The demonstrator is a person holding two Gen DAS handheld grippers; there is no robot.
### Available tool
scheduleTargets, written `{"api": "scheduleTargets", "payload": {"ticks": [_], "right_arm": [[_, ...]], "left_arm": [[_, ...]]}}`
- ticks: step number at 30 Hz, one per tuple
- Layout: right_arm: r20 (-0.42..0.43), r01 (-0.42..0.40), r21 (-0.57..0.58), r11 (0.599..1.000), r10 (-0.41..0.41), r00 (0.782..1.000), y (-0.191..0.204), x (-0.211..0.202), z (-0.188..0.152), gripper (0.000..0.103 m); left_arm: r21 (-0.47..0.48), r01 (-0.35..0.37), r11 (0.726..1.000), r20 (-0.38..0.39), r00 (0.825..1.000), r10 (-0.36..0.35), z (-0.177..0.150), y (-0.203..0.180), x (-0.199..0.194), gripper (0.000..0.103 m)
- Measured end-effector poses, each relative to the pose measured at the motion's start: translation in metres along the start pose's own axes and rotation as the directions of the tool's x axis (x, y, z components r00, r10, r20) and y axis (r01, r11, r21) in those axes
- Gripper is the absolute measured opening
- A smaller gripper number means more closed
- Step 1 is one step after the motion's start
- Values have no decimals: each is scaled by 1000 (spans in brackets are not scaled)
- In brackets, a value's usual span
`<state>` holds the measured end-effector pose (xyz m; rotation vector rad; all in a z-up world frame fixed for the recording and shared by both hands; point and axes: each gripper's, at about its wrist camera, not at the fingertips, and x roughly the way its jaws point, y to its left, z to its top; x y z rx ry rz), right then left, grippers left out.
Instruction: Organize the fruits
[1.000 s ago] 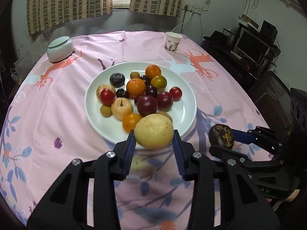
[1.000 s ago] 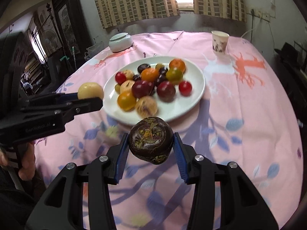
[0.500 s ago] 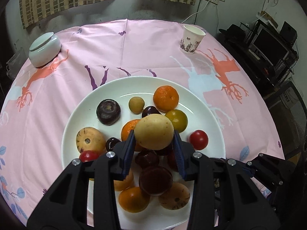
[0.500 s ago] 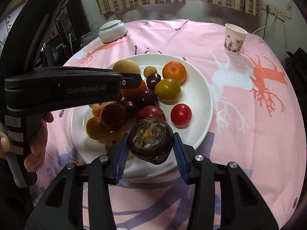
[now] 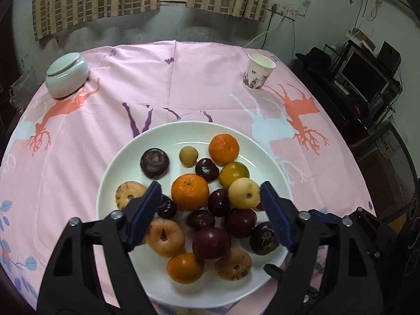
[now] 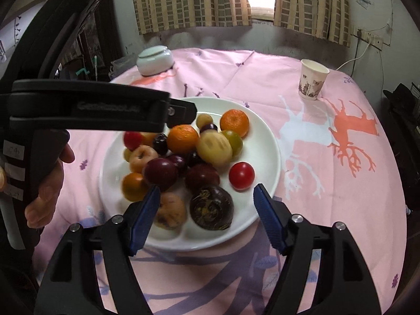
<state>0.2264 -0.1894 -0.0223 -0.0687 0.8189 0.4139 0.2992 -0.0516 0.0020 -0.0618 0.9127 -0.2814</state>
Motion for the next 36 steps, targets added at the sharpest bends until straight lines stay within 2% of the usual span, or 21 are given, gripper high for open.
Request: {"api": "scheduleTargets", "payload": {"ticks": [1,2,3,4,8,10,13,20,23,28,36], "right_arm": [[15,-6,3,1000,6,1000,2,-6,-2,74],[36,-17,14,1000,17,999,6,-15,-6,82],[55,-28,26,999,27,998,9,-21,-8,100],[79,-29,40,999,26,997,13,-28,-13,102],[95,8,50,999,-13,995,36,-45,-26,102],[99,46,66,997,-52,994,45,-51,-36,102],[103,75,76,994,-82,991,54,-55,-52,102],[54,94,137,986,-102,993,58,-55,-76,102],[54,117,141,983,-126,991,65,-61,-79,102],[62,215,120,969,-224,973,73,-74,-81,102],[37,236,144,961,-244,969,69,-80,-86,102]], "left_arm": [[-16,-8,1000,34,999,8,-7,2,-13,94],[-29,-13,999,59,998,15,-14,3,-24,100],[-37,-18,999,79,997,21,-23,4,-33,101],[-37,-26,999,95,995,30,-35,3,-43,101],[-8,-116,993,124,985,116,-74,4,-66,101],[-20,-189,982,134,973,190,-92,9,-75,101],[-61,-225,972,126,965,232,-117,18,-86,101],[-69,-203,977,121,970,210,-154,26,-111,101],[-67,-188,980,137,971,195,-160,24,-121,101],[-54,-179,982,149,971,185,-164,18,-130,101],[-36,-187,982,143,971,191,-169,12,-134,101]]}}
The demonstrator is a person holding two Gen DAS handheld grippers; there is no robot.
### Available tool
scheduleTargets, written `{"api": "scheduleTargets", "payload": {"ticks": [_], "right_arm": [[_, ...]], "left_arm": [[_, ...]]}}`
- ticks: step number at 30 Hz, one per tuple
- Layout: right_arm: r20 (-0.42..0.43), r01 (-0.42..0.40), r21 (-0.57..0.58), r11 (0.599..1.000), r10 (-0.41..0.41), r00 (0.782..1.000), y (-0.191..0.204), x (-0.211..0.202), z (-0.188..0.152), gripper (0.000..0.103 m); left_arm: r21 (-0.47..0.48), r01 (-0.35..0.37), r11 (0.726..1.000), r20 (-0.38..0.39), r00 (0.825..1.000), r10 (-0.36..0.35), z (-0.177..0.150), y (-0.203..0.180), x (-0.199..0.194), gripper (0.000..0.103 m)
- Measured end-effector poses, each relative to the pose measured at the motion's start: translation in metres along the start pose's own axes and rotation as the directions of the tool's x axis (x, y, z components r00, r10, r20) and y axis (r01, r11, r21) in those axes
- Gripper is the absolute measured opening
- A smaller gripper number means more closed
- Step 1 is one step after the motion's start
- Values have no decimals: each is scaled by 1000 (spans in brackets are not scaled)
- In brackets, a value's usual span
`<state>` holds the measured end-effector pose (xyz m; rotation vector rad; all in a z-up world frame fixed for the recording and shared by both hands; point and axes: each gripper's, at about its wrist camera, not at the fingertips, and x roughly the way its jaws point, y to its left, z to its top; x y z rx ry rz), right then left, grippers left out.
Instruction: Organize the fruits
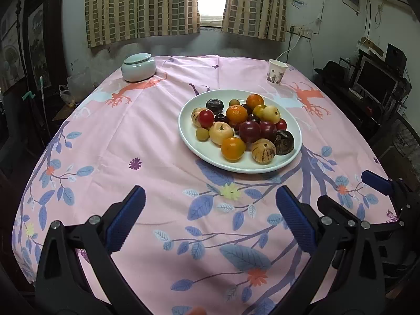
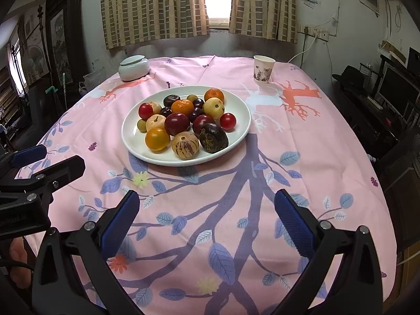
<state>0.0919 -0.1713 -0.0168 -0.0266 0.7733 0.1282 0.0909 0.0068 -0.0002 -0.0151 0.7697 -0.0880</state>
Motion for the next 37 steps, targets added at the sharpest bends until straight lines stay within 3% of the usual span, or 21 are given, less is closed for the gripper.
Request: {"api": "scheduleTargets", "payload": {"ticks": [37], "right_arm": [[-21,8,10,1000,-8,1000,4,-1,-2,102]], "left_arm": [[-15,-23,1000,-18,1000,22,-4,9,3,101]]}}
